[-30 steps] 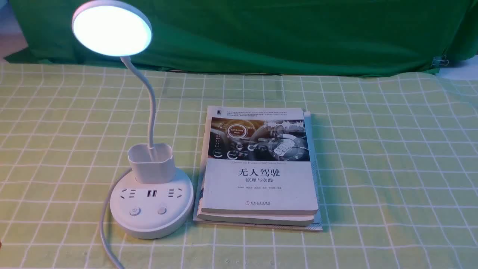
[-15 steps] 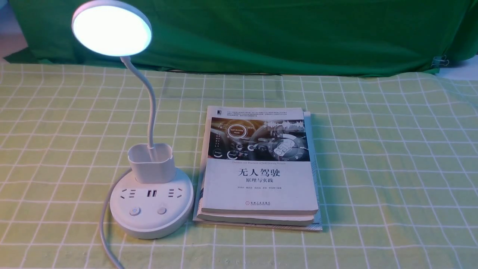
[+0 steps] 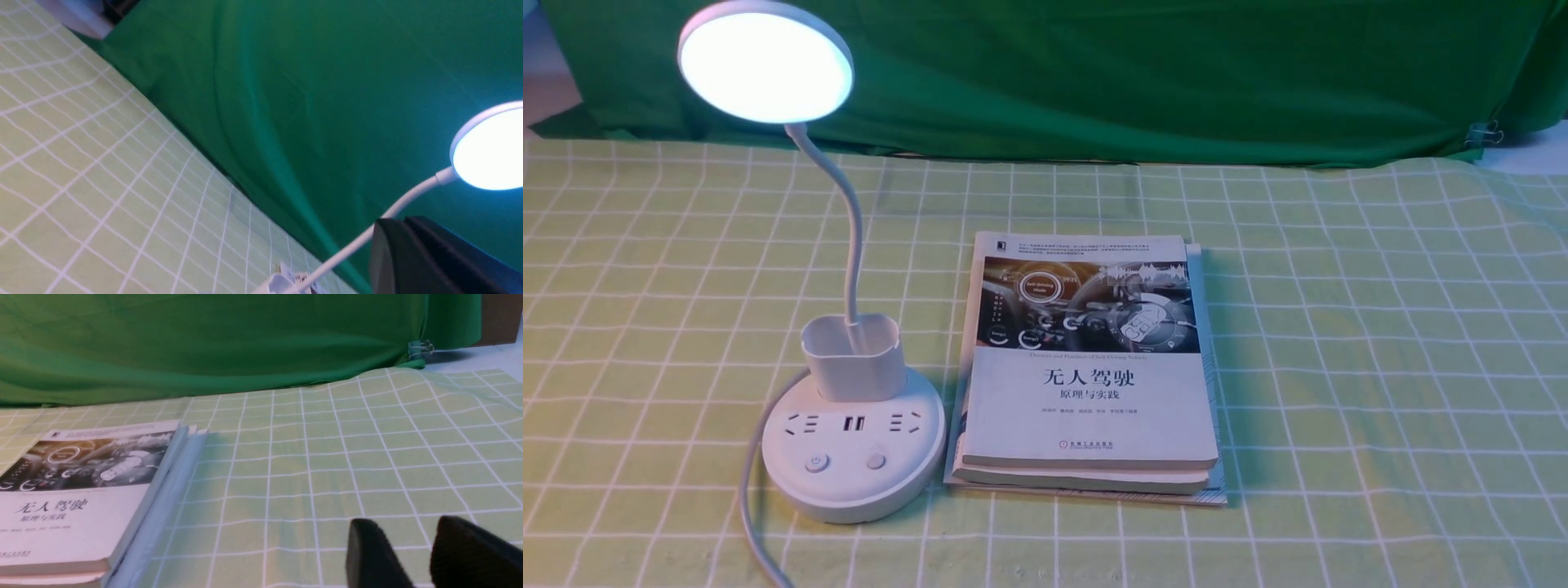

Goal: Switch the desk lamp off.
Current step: Use the left arm to press the button switch on the lamp holder

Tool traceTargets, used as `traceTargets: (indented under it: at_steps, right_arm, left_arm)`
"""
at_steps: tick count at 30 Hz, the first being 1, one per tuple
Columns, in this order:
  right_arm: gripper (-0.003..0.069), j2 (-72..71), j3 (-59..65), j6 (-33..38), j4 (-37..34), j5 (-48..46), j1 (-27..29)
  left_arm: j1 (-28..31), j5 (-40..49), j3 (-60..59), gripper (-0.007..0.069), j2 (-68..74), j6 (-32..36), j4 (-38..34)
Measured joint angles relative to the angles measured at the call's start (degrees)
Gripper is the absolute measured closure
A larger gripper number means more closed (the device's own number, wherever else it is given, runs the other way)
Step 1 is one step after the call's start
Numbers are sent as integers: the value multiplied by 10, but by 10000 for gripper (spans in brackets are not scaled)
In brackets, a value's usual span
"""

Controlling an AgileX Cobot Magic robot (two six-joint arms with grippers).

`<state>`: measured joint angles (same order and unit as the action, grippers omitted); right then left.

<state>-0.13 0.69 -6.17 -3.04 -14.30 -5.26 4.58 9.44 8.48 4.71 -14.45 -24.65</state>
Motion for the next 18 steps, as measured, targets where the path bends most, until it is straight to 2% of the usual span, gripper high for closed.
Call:
traceTargets:
  at_steps: [1,2,5,7,8,11,15,18]
  right_arm:
    - [421,0,0,0,0,0,0]
    - [421,0,0,0,0,0,0]
    - [421,0,0,0,0,0,0]
    - [421,0,0,0,0,0,0]
    - [421,0,0,0,0,0,0]
    - [421,0,0,0,0,0,0]
    - [421,0,0,0,0,0,0]
    - [421,0,0,-1,0,0,0]
  left_arm:
    - [0,0,6,624,0,3,0]
    - [0,75,65,624,49,45,14]
    - [0,202,163,624,156,141,25]
    - [0,244,193,624,196,172,26]
    - [-1,315,234,624,271,217,27]
    - [-20,368,275,624,349,247,33]
    - [-134,387,322,624,489,238,115]
    - [-234,399,360,624,579,188,188]
